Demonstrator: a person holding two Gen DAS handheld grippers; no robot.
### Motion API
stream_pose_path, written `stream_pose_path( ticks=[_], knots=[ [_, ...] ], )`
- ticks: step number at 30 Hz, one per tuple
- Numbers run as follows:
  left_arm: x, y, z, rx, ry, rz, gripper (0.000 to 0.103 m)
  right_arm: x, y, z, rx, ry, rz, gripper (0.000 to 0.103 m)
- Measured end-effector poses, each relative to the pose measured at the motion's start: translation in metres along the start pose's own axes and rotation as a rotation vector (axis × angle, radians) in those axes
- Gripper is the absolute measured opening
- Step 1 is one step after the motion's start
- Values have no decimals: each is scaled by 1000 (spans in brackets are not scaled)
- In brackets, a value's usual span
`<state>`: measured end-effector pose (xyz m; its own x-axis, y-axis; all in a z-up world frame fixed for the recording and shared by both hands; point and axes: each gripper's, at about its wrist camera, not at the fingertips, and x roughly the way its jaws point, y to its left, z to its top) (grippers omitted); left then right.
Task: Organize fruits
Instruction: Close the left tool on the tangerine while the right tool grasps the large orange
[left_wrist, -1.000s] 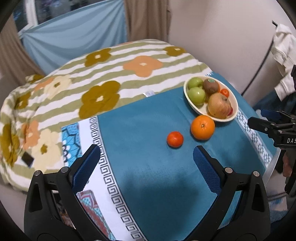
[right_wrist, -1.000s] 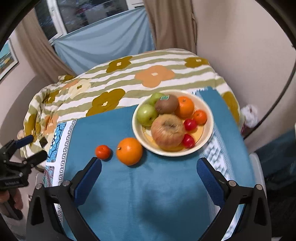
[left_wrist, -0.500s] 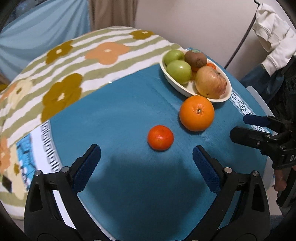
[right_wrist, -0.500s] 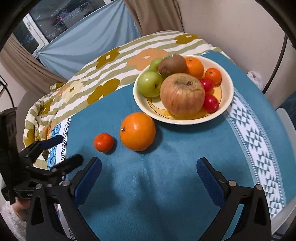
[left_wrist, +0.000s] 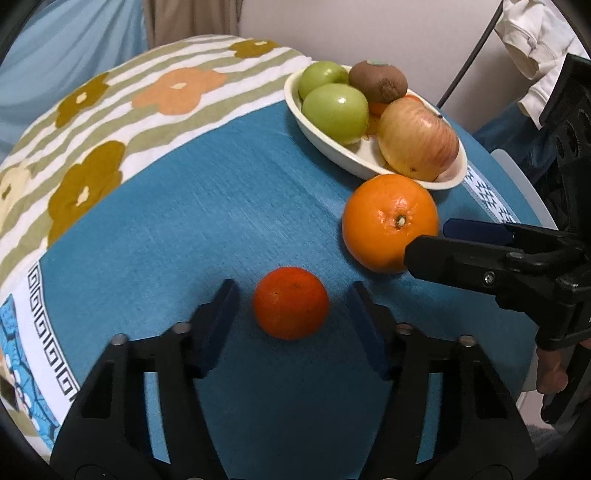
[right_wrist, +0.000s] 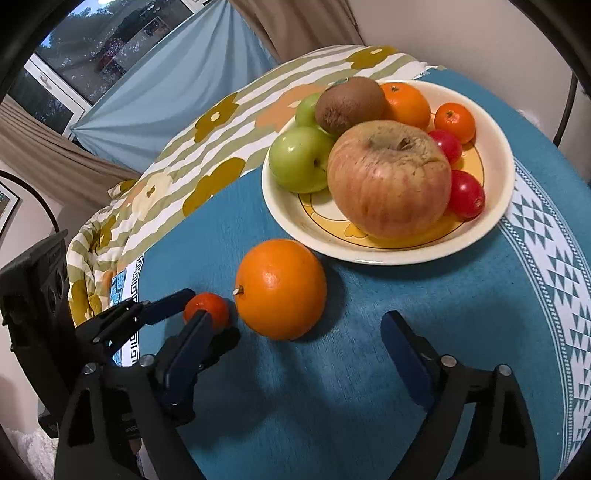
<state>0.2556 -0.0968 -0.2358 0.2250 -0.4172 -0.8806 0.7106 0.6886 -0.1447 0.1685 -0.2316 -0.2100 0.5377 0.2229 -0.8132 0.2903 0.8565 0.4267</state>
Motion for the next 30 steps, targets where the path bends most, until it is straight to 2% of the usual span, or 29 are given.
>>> stream_pose_path(
  ticks=[3,4,10,13,18,27,28,30],
  knots=[
    [1,-1,0,27,-1,17,44,4,0,1,6,6,7,83],
    [0,-1,0,33,1,16,43,5,-1,2,6,8,8,81],
    [-3,3,-2,42,13,41,43,9,4,4,-3,13,12,77],
    [-7,11,-6,20,20,49,43,11,7,3,-18,18,10,71],
    [-14,27,-13,-21,18,87,43,13,10,4,-39,16,-2,68],
    [-25,39,-22,-89,-2,105,43,18,15,9,-75,13,-18,58],
    [-26,39,-22,-93,-5,105,43,18,16,10,-82,14,-11,53],
    [-29,40,-23,-102,-13,106,43,18,21,10,-113,12,-32,53]
  ],
)
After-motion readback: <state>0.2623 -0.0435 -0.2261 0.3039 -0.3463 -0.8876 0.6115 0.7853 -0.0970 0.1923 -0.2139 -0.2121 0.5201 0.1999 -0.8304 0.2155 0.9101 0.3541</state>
